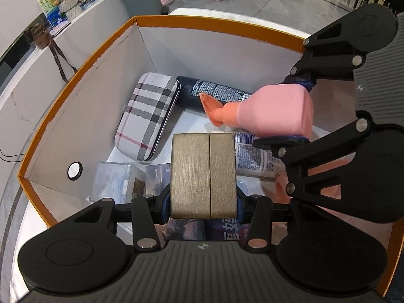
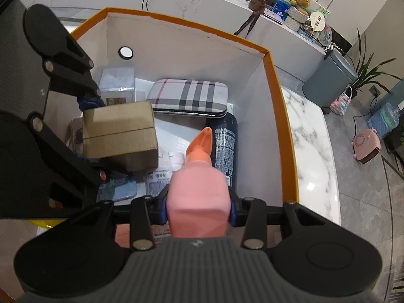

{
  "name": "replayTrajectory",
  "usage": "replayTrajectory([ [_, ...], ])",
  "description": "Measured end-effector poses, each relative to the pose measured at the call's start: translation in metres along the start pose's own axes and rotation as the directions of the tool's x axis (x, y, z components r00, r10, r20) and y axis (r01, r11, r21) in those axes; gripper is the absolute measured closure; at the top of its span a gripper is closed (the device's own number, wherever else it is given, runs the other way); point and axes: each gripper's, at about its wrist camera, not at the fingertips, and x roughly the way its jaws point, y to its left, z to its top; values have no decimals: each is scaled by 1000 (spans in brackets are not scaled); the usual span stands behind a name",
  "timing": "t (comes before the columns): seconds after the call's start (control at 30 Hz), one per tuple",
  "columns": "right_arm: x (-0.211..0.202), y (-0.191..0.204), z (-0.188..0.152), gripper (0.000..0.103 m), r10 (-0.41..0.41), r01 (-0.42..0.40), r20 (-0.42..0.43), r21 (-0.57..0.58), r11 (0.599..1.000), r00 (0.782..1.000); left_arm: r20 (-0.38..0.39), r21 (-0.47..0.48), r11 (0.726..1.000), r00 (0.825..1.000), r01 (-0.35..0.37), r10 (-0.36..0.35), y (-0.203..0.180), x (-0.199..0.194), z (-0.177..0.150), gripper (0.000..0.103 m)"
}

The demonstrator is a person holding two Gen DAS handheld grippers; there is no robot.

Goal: Organize rigid objects
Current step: 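Lower the cardboard box into the box with the left tool while the right tool lowers the bottle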

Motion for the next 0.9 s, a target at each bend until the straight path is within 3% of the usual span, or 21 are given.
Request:
replayTrajectory([
  [0.47,-16,-7,-13,57,77,-78,-33,-12,997,996,2,29,999,1000,-26,26,-14,-15,-6,31],
  [0.5,-20,-7,-14,53,78,-79,-27,-14,997,997,5,29,999,1000,-27,27,-15,-17,-7,30],
  [0.53,-23,-7,-15,38,62,-62,-19,-16,998,998,5,32,999,1000,-30,30,-15,-18,-6,30],
  [0.57,-26,-8,-16,30,24,-24,-11,-16,1000,1000,10,32,999,999,-33,33,-15,-21,-7,29],
  [0.9,-63,-20,-19,25,-1,-1,77,33,999,997,95,-60,998,995,-35,40,-17,-61,-10,28],
])
